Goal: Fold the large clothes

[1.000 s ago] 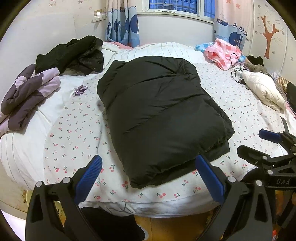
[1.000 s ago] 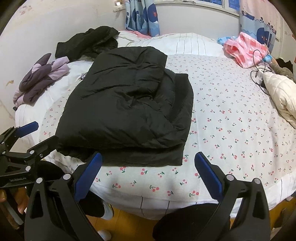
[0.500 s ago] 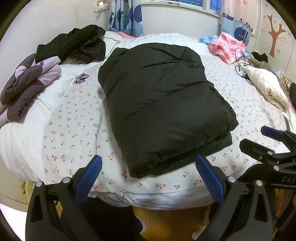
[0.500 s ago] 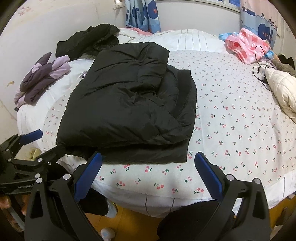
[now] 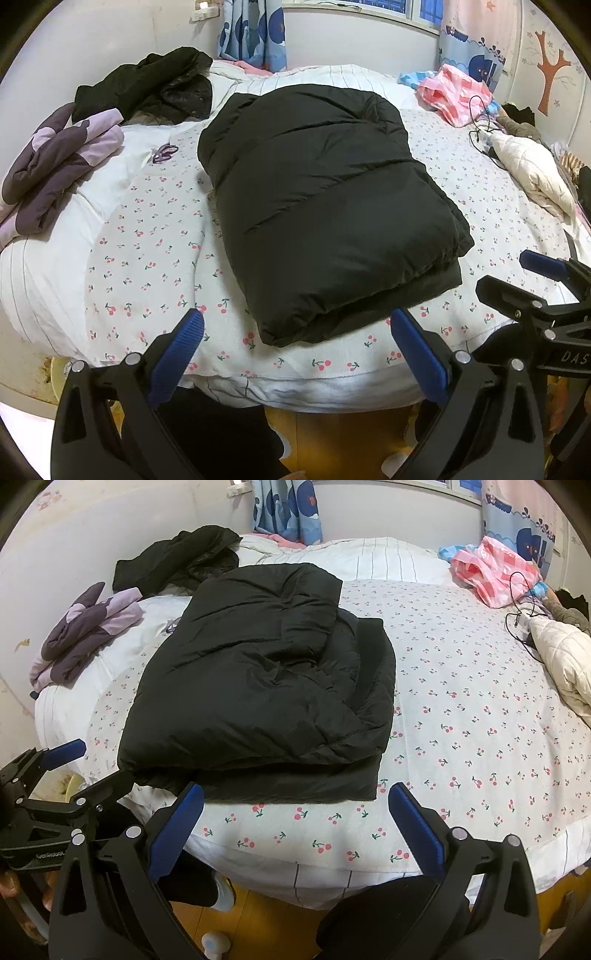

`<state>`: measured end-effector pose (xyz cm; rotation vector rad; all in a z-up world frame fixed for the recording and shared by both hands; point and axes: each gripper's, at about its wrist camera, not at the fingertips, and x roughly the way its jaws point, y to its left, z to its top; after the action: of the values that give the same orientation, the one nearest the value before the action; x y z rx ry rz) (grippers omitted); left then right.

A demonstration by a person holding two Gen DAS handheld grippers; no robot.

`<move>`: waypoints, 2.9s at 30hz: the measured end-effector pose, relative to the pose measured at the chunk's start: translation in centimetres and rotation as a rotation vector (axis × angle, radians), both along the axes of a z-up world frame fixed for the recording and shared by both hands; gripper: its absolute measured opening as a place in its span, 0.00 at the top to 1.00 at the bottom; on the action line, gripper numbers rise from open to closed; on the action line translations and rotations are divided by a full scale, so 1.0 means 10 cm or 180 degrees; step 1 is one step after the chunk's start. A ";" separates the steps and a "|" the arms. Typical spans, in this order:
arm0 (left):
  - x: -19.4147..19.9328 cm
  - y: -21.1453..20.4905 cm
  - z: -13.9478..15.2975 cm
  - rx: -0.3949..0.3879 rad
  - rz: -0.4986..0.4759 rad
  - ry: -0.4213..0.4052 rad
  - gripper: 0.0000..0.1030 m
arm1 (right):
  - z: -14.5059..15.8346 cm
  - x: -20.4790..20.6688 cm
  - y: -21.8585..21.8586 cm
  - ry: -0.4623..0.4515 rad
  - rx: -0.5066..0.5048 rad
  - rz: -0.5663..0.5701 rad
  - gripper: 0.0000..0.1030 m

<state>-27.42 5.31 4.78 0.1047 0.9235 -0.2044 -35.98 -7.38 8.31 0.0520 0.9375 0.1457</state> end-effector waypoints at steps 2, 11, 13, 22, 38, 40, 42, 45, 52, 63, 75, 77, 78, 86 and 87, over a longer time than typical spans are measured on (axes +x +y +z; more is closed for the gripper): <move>0.01 0.02 0.00 -0.0004 0.0041 0.0014 0.05 | 0.00 0.00 0.00 -0.0001 0.0003 -0.0003 0.06; 0.03 0.08 -0.06 -0.0129 0.0053 0.0170 0.05 | -0.03 -0.01 0.03 0.0045 0.0029 0.0005 0.06; 0.02 0.07 -0.07 -0.0146 0.0048 0.0179 0.05 | -0.03 -0.02 0.05 0.0041 0.0018 0.0015 0.06; 0.01 0.08 -0.06 -0.0131 0.0051 0.0179 0.05 | -0.03 -0.02 0.06 0.0042 0.0007 0.0022 0.06; 0.01 0.09 -0.07 -0.0090 0.0064 0.0184 0.05 | -0.06 -0.02 0.05 0.0073 0.0013 0.0024 0.06; 0.01 0.09 -0.06 -0.0087 0.0070 0.0184 0.05 | -0.07 -0.02 0.05 0.0079 0.0016 0.0024 0.06; 0.02 0.09 -0.06 -0.0079 0.0082 0.0187 0.05 | -0.08 -0.02 0.05 0.0080 0.0012 0.0027 0.06; 0.03 0.09 -0.06 -0.0052 0.0091 0.0190 0.05 | -0.08 -0.03 0.06 0.0083 0.0008 0.0030 0.06; 0.02 0.03 -0.06 -0.0006 0.0020 0.0196 0.06 | -0.08 -0.02 0.06 0.0075 0.0009 0.0020 0.06; 0.02 0.02 -0.09 0.0027 0.0053 0.0203 0.05 | -0.11 -0.03 0.05 0.0105 0.0029 0.0000 0.06; 0.03 0.03 -0.13 0.0038 0.0083 0.0247 0.05 | -0.15 -0.04 0.06 0.0119 0.0032 -0.0006 0.06; 0.04 0.04 -0.13 0.0038 0.0088 0.0247 0.05 | -0.16 -0.03 0.06 0.0121 0.0032 -0.0004 0.06; 0.04 0.04 -0.13 0.0046 0.0088 0.0243 0.05 | -0.17 -0.04 0.06 0.0120 0.0029 -0.0005 0.06; 0.04 0.03 -0.13 0.0045 0.0081 0.0254 0.05 | -0.19 -0.04 0.06 0.0129 0.0028 -0.0004 0.06; 0.04 0.03 -0.13 0.0046 0.0082 0.0252 0.05 | -0.19 -0.04 0.06 0.0131 0.0028 -0.0005 0.06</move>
<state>-27.05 5.66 3.43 0.0985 1.0047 -0.1789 -36.35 -6.74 6.40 0.0642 0.9778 0.1477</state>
